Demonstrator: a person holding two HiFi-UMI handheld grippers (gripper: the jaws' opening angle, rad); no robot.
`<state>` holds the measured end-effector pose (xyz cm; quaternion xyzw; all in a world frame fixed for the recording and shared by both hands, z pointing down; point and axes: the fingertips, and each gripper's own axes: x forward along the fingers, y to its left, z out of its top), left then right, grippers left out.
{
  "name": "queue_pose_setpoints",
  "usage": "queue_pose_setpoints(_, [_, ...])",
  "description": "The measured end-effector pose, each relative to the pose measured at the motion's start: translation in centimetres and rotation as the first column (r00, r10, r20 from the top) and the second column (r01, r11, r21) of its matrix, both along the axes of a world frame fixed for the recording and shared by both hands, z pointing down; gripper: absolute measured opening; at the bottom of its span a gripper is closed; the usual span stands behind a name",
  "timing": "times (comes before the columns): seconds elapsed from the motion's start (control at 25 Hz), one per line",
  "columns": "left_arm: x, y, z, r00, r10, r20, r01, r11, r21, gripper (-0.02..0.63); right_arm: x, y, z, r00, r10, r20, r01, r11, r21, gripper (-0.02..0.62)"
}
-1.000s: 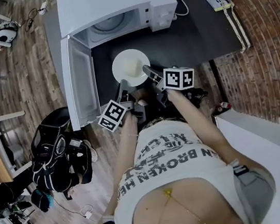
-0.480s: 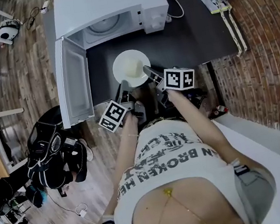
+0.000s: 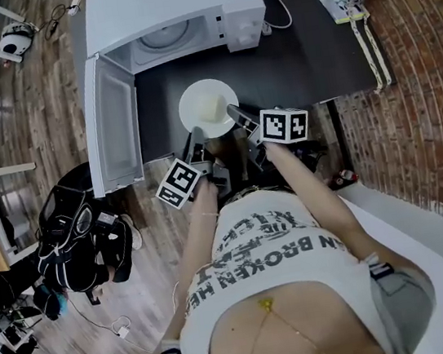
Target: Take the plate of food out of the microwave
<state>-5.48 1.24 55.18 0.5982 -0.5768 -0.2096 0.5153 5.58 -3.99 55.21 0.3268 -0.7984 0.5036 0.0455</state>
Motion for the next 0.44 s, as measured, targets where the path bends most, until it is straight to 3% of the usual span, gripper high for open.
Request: queue_pose_setpoints(0.44, [0.26,0.04,-0.02,1.0,-0.015,0.004,0.015,1.0,0.003,0.04,0.23,-0.12,-0.01,1.0,-0.015,0.001,0.015,1.0,0.005,0.063])
